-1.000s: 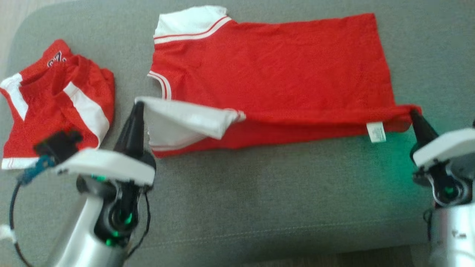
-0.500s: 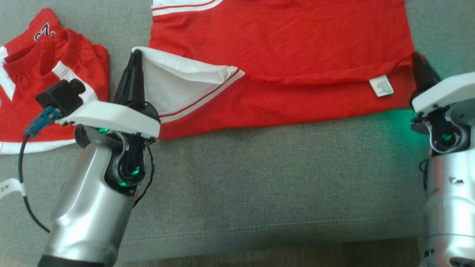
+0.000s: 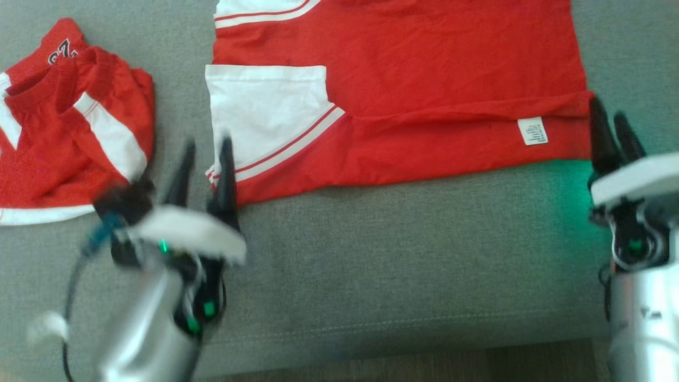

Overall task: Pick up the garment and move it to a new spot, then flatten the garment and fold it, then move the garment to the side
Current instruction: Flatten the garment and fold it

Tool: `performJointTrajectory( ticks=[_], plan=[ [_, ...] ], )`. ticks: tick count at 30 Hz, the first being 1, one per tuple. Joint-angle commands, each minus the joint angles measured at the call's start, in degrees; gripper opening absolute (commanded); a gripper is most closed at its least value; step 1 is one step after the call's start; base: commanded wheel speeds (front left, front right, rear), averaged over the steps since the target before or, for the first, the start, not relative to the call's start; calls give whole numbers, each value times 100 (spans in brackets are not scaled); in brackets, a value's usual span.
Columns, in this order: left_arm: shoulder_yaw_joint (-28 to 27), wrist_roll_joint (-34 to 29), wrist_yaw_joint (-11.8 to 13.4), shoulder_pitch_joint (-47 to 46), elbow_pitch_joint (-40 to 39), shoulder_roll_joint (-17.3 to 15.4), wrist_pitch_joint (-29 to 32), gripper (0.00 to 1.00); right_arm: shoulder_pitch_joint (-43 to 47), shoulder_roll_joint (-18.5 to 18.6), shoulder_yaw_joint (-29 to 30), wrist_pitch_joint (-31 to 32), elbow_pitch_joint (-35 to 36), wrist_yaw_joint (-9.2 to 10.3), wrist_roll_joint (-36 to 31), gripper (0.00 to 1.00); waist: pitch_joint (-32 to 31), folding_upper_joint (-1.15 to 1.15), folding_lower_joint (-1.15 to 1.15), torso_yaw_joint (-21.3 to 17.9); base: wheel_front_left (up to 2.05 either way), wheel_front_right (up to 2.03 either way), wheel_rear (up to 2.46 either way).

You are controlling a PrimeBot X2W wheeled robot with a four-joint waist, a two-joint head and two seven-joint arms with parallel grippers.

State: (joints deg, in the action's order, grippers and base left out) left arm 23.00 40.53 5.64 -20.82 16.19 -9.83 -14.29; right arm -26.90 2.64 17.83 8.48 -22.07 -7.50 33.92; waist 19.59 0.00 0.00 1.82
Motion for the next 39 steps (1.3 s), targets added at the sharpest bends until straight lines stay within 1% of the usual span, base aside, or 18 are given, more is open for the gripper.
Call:
performJointTrajectory(
  ticks=[1,4,7,11,14,15,16,17,19,22,23,26,30,31,32,33,34,39],
  plan=[
    [-114,-123,69,95,-185,-181,-64,100,7,24,-168,-72,317,1,2,100,-21,0,0,-24,0,0,0],
    [25,-262,268,422,-137,-204,7,100,293,24,-220,-170,516,1,-37,100,-67,0,0,-62,0,0,0],
    [105,-334,434,560,-54,-232,148,100,487,24,-309,-226,626,1,-140,100,-105,0,0,-111,0,0,0],
    [78,-236,456,554,92,-215,268,100,587,24,-429,-178,621,1,-166,100,-138,0,0,-157,0,0,0],
    [85,-110,343,411,436,-181,413,100,571,24,-497,-178,491,1,-638,100,-166,0,0,-199,0,0,0],
    [111,-84,300,369,528,-169,473,89,540,24,-471,-210,437,1,-813,100,-173,0,0,-202,0,0,0],
    [140,-61,248,329,606,-153,520,18,499,24,-443,-232,367,1,-961,100,-181,0,0,-201,0,0,0],
    [166,-22,193,301,677,-125,570,0,451,24,-429,-235,288,1,-1081,100,-190,0,0,-199,0,0,0],
    [215,21,81,250,771,-92,611,0,339,24,-395,-244,122,1,-1248,100,-206,0,0,-186,0,0,0],
    [262,10,-3,199,867,-79,568,0,141,24,-407,-204,-179,1,-1471,100,-226,0,0,-161,0,0,0],
    [262,10,-3,199,867,-79,568,0,141,24,-407,-204,-179,1,-1471,100,-226,0,0,-161,0,0,0],
    [315,-52,-35,168,902,-91,492,0,-64,24,-372,-212,-505,1,-1774,100,-245,0,0,-112,0,0,0],
    [351,-91,-61,110,922,-87,427,0,-307,24,-206,-203,-980,1,-2340,100,-236,0,0,-35,0,0,0],
    [366,-99,-70,76,933,-81,413,0,-399,24,-106,-183,-1188,1,-2547,69,-224,0,0,-5,0,0,0],
    [370,-102,-72,59,934,-79,405,0,-435,24,-93,-156,-1286,1,-2574,38,-219,0,0,4,0,0,0],
    [368,-102,-71,47,935,-78,393,0,-460,24,-91,-142,-1364,1,-2599,18,-215,0,0,6,0,0,0],
    [365,-100,-70,37,936,-77,383,0,-474,24,-102,-128,-1431,1,-2610,0,-213,0,0,6,0,0,0],
    [349,-78,-89,33,946,-103,336,0,-435,24,-167,-108,-1517,1,-2611,0,-265,0,0,-35,0,0,0]
  ],
)
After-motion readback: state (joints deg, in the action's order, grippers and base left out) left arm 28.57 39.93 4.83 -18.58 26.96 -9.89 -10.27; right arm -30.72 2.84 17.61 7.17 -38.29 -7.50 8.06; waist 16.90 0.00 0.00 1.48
